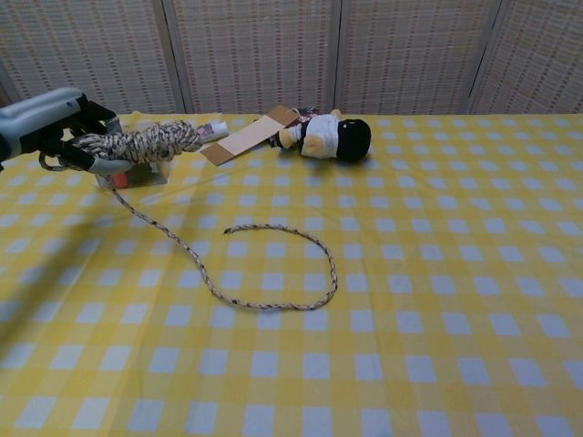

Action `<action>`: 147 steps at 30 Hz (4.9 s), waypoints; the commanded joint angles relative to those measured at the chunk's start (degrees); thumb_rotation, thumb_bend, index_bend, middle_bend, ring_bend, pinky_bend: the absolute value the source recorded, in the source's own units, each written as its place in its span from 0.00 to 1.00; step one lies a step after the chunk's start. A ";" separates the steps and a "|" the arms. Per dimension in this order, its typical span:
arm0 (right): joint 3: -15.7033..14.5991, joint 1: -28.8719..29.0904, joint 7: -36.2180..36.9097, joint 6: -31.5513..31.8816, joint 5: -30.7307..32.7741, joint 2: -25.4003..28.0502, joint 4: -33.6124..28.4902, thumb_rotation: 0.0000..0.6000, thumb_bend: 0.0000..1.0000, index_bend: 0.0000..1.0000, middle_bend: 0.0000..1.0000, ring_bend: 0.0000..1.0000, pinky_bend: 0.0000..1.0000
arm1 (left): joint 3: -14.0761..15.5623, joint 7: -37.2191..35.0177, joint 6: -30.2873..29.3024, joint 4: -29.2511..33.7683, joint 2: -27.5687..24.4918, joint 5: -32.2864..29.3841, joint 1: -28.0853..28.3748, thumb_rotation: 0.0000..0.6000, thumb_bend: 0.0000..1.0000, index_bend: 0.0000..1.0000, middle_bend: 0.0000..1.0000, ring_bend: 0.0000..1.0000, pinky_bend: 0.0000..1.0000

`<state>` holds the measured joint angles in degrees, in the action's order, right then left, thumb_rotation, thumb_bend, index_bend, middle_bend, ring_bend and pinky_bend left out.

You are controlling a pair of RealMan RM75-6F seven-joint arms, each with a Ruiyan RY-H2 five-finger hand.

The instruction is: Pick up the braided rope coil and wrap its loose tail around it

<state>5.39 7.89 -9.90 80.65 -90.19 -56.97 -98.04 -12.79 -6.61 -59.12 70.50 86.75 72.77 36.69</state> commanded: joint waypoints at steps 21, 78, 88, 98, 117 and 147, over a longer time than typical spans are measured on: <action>1.93 28.30 -12.31 -34.56 -6.91 -4.01 -4.55 1.00 0.45 0.34 0.33 0.19 0.29 | -5.01 8.00 -5.11 26.90 -12.53 -3.78 -0.48 0.84 0.25 0.70 0.68 0.56 0.42; -6.36 41.51 3.77 -27.06 -9.63 -40.88 37.08 1.00 0.22 0.42 0.00 0.00 0.00 | -3.13 9.49 -6.32 27.03 -10.53 -8.35 -1.46 0.84 0.25 0.72 0.69 0.56 0.31; -7.14 41.98 5.74 -26.77 -9.32 -42.99 41.14 1.00 0.23 0.50 0.04 0.00 0.00 | -3.06 9.00 -5.97 26.44 -10.07 -8.55 -1.50 0.84 0.25 0.72 0.69 0.56 0.30; -7.17 43.35 5.52 -28.30 -8.60 -44.58 43.53 1.00 0.23 0.51 0.04 0.00 0.00 | -3.08 8.36 -5.63 25.74 -9.94 -8.64 -1.60 0.84 0.25 0.72 0.69 0.56 0.30; -7.00 44.87 4.67 -30.63 -6.72 -45.39 43.87 1.00 0.37 0.52 0.04 0.00 0.00 | -3.15 7.06 -5.59 24.83 -10.06 -8.47 -2.12 0.84 0.25 0.72 0.69 0.56 0.28; -6.17 41.85 5.91 -23.13 -5.60 -41.86 39.68 1.00 0.37 0.61 0.13 0.00 0.00 | -4.64 6.25 -5.67 23.67 -10.74 -9.69 -2.29 0.84 0.25 0.72 0.69 0.56 0.27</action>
<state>-1.15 50.28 -4.01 56.48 -95.97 -99.98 -57.06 -17.29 -0.42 -64.80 94.29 76.06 63.24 34.35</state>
